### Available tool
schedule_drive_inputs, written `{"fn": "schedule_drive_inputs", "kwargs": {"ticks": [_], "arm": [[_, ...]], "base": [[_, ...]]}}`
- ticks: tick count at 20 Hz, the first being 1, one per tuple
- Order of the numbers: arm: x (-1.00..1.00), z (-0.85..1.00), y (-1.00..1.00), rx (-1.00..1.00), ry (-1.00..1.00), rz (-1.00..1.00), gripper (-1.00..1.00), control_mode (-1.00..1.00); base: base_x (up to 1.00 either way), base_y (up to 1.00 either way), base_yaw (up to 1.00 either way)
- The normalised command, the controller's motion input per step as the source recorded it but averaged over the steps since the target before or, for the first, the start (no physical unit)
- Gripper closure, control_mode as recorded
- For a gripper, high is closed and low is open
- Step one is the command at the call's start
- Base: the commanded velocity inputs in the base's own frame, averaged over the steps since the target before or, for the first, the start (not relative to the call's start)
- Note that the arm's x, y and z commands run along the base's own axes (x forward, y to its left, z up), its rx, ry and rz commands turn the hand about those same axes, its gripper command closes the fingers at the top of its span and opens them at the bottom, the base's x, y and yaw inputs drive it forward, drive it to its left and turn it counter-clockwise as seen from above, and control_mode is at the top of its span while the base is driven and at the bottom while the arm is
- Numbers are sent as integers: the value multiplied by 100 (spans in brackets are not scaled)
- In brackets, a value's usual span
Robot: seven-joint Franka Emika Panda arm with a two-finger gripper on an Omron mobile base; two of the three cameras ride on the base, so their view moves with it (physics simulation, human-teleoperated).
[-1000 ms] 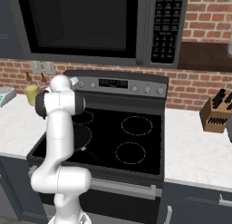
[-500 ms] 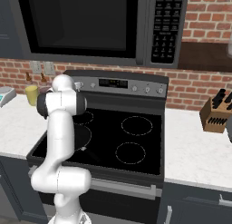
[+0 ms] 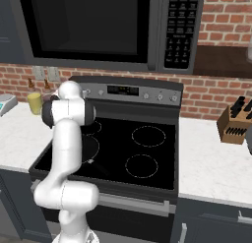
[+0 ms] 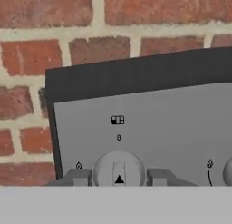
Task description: Turn off the front left burner of the stove.
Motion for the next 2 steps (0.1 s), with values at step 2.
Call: {"fn": "schedule_drive_inputs", "kwargs": {"ticks": [2], "arm": [[0, 0, -1, 36, 0, 0, 100, -100]], "base": [[0, 0, 0]]}}
